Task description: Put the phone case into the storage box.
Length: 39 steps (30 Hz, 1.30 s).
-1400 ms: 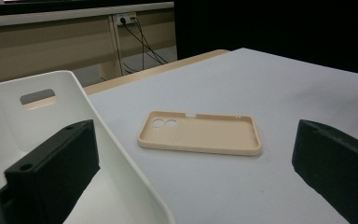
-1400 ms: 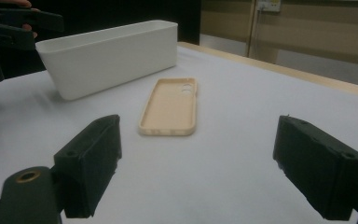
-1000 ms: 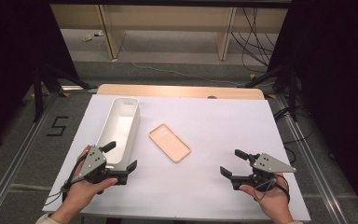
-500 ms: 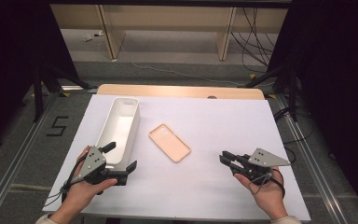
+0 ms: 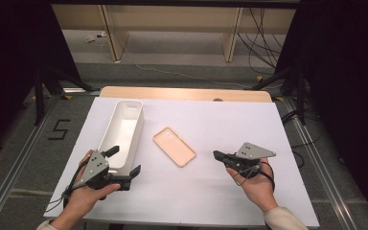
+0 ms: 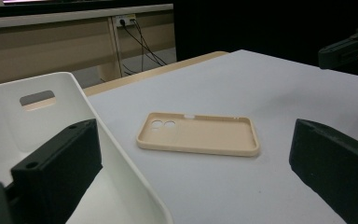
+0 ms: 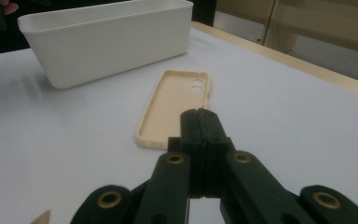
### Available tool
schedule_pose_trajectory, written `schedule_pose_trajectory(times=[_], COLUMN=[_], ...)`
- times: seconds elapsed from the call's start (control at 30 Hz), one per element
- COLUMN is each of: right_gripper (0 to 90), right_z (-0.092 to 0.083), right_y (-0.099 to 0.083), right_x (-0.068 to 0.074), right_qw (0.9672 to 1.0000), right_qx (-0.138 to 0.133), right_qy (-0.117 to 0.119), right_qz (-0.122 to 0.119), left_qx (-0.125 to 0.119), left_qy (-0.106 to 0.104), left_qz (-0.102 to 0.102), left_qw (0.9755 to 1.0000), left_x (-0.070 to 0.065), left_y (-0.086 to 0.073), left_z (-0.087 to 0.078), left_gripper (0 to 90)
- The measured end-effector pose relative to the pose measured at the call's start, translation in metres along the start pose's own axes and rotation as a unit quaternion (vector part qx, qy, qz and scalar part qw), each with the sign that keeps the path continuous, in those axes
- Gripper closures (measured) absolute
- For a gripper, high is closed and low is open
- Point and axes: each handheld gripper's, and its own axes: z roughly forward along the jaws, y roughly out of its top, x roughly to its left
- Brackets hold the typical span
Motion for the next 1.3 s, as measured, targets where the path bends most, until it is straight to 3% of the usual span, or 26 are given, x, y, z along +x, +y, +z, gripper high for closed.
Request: schedule_pose_trajectory(times=[0.3, 0.8, 1.03, 1.3], right_gripper=[90.0, 90.0, 90.0, 90.0], right_z=[0.03, 0.06, 0.08, 0.092], right_y=[0.005, 0.005, 0.005, 0.001], right_x=[-0.005, -0.009, -0.011, -0.016], right_qw=[0.9988, 0.9963, 0.994, 0.9904], right_qx=[0.049, 0.086, 0.11, 0.137], right_qy=[0.002, 0.001, -0.002, -0.012], right_qz=[0.0, 0.003, 0.0, 0.015], left_qx=[0.0, -0.001, -0.001, 0.0], left_qy=[-0.001, -0.001, -0.001, -0.002], left_qz=[-0.001, -0.001, -0.001, 0.0], left_qw=[1.0, 1.0, 1.0, 1.0], left_x=[0.0, 0.0, 0.0, 0.0], left_y=[0.0, 0.0, 0.0, 0.0], left_z=[0.0, 0.0, -0.001, -0.001], left_gripper=[2.0, 2.1, 2.1, 2.1])
